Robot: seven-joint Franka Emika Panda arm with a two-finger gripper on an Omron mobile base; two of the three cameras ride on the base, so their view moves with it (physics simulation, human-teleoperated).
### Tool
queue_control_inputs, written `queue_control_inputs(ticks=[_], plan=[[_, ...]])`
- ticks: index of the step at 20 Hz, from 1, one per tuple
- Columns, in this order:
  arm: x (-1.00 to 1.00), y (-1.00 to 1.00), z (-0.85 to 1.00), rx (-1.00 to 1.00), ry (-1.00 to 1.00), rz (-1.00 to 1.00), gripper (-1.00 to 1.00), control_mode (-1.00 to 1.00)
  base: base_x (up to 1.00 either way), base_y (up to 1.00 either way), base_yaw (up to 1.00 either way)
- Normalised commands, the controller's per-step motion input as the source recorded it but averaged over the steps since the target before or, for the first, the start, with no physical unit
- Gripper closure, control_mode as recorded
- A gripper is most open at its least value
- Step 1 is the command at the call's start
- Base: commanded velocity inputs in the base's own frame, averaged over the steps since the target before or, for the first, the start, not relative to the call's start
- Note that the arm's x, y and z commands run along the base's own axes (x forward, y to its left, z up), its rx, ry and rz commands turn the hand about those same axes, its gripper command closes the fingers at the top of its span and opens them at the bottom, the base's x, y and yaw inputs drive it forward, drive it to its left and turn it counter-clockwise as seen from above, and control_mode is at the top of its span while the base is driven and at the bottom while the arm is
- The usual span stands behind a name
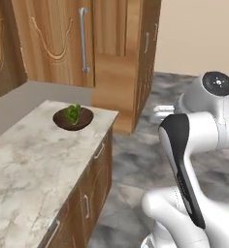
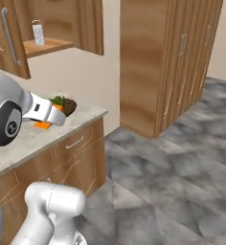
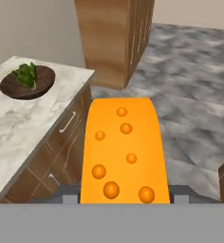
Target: Pick the cheese from the fridge and the cheese grater from the cabinet and place them next to the salad bowl.
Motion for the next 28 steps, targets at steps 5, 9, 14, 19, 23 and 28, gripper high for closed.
queue_control_inputs(ticks=[5,9,14,19,23,28], plan=[[0.0,0.0,0.0,0.0,0.0,0.0,1.0,1.0,0.45,-0.55,0.58],[0.0,0.0,0.0,0.0,0.0,0.0,1.0,1.0,0.21,-0.7,0.67],[0.0,0.0,0.0,0.0,0.0,0.0,1.0,1.0,0.0,-0.87,0.63],[0.0,0.0,0.0,0.0,0.0,0.0,1.0,1.0,0.36,-0.97,0.47],[0.0,0.0,0.0,0.0,0.0,0.0,1.0,1.0,0.22,-0.4,0.42],[0.0,0.0,0.0,0.0,0.0,0.0,1.0,1.0,0.07,0.11,0.31]])
